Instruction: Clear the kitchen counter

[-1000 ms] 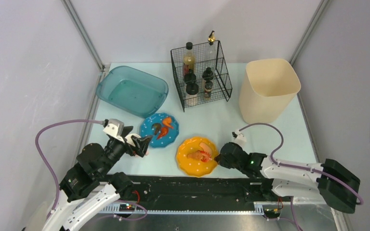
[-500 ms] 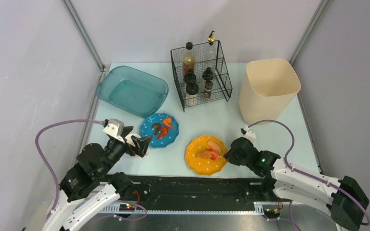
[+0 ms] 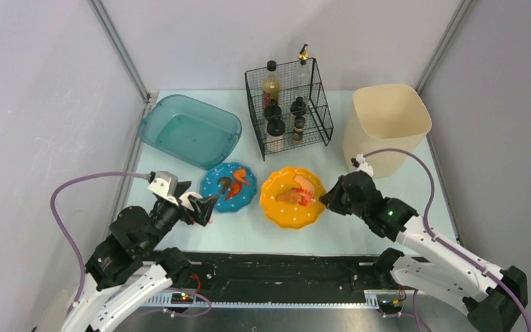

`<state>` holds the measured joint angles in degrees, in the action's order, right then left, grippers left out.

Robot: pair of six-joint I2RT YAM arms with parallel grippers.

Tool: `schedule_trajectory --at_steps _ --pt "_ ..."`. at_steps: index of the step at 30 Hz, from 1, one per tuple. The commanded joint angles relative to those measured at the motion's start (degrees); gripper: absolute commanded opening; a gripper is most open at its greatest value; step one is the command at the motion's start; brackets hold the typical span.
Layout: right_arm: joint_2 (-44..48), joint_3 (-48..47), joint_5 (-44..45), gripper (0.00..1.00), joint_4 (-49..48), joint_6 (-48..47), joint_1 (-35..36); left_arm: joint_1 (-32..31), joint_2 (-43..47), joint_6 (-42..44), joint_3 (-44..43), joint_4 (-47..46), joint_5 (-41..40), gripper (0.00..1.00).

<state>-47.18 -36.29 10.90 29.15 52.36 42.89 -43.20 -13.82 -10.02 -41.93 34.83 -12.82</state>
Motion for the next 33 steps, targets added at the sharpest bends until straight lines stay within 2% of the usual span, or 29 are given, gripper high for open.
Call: schedule_trajectory --at_steps 1,19,27,33 --pt "-0.30 -10.93 -2.51 0.00 -6.66 -0.90 -2.70 0.40 0.04 0.79 0.12 -1.60 0.82 0.98" --pt "-18.12 -44.71 -13.92 0.00 2.10 -6.51 -24.65 0.34 -0.42 0.79 0.24 -1.55 0.50 0.98" --pt "-23.87 -53.32 -18.64 0.00 5.43 -4.95 -33.57 0.37 0.01 0.79 0.33 -1.52 0.31 0.98" --pt "-26.11 -59.42 -18.94 0.00 8.18 -5.47 -41.30 0.39 0.31 0.75 0.32 -1.59 0.48 0.98"
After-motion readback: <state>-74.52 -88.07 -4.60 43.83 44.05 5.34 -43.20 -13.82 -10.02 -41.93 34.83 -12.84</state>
